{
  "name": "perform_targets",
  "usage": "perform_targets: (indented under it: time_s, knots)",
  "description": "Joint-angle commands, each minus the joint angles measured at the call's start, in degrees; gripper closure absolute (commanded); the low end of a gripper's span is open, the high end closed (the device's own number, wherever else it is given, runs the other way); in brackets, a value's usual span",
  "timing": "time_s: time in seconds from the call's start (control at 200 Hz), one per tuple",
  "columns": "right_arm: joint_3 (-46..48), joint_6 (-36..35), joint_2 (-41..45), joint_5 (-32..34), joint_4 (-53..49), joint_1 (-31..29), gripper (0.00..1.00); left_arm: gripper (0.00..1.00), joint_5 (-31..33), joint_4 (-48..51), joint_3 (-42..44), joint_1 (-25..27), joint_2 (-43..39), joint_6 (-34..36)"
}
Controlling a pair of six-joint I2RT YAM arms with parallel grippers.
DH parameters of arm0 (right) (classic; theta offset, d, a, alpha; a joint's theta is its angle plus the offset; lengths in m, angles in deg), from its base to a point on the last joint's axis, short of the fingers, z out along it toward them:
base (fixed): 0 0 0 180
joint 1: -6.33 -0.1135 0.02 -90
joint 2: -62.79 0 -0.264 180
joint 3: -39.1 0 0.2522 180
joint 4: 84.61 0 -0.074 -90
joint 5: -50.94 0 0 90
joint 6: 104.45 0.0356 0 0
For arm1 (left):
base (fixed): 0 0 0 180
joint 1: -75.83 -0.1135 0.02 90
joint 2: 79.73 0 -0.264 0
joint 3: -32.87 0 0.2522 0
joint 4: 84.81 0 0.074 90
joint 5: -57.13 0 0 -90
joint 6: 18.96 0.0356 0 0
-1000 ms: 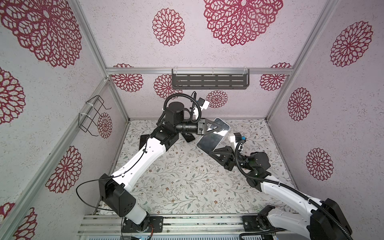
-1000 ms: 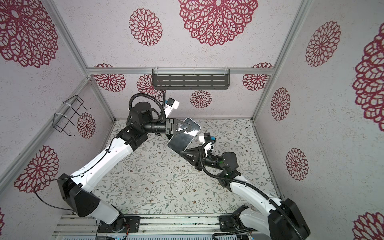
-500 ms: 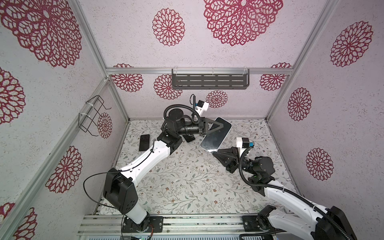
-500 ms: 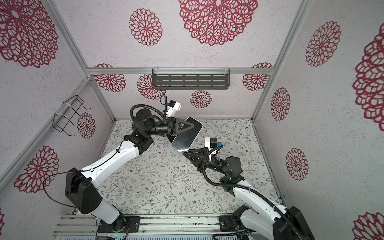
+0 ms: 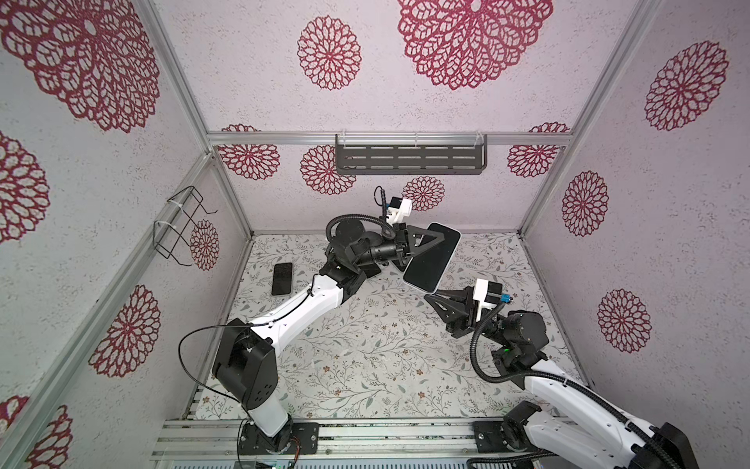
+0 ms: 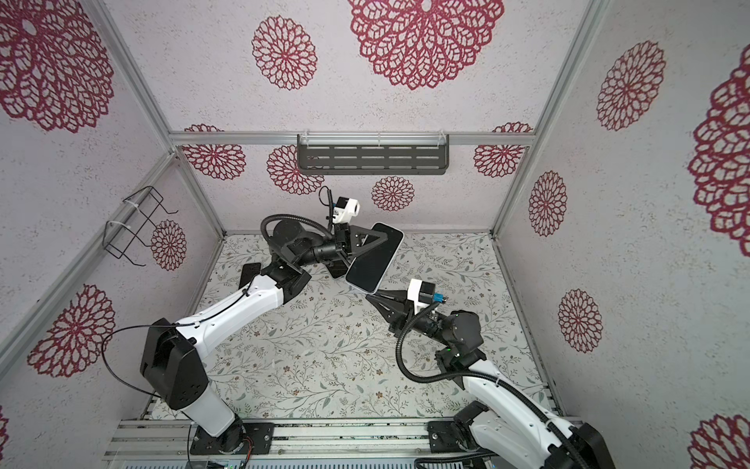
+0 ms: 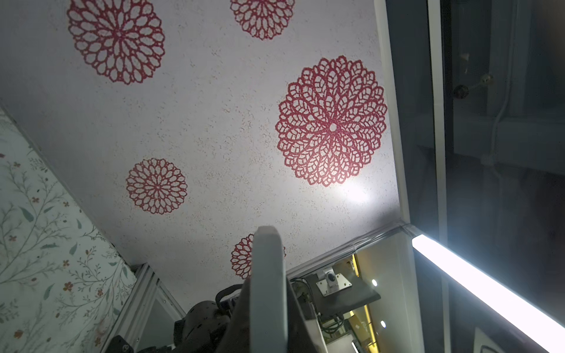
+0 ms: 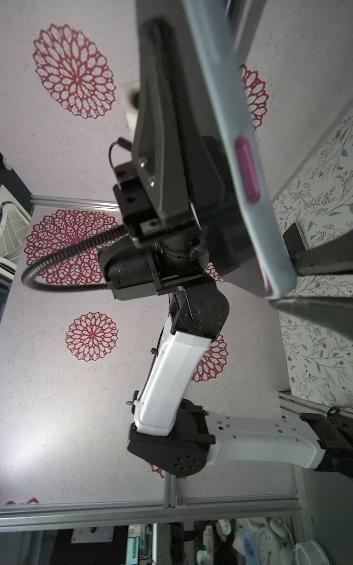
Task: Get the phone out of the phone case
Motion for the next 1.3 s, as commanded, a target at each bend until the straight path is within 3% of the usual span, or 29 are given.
perform_targets:
  time_s: [0.0,0.145,0.35,0.495,0.641,0.756,0.816,0.971,1.296]
  knots:
    - [-1.76,-11.14,0.61,1.28,3.48,-0.79,1.00,1.00,3.84,5.44,0.71,5.26,3.30,-1.91]
    - [-1.40,-12.75,1.74,3.48,2.58,-0.71,1.00,1.00,3.49,6.68,0.64,5.17,2.36,-0.54]
    - [3.56,-8.44,5.58,5.22,5.06,-0.70,1.00,1.00,4.41,4.58,3.56,0.93,-2.79,-0.17]
    - [7.50,-2.17,9.20,9.01,4.48,-0.70,0.75,1.00,5.82,7.85,3.71,-1.83,-8.28,5.29]
    - [5.66,12.35,9.66,17.06,-2.87,-0.61,0.57,1.00,7.53,11.40,3.85,-2.86,-11.68,13.14]
    - [-1.65,19.57,6.43,11.99,-12.82,-0.44,0.28,1.00,8.25,18.01,2.73,-2.86,-13.34,22.71]
    - [-4.21,21.09,4.52,7.38,-13.56,-0.43,0.20,1.00,7.36,21.04,1.51,-2.86,-13.60,26.78]
    - [-5.84,23.98,2.56,0.34,-11.09,-0.61,0.21,1.00,7.24,26.57,0.00,-3.03,-15.31,34.85]
    - [-5.41,25.53,-0.03,-2.28,-9.64,-1.75,0.28,1.00,7.25,23.69,0.51,-3.65,-15.71,35.55]
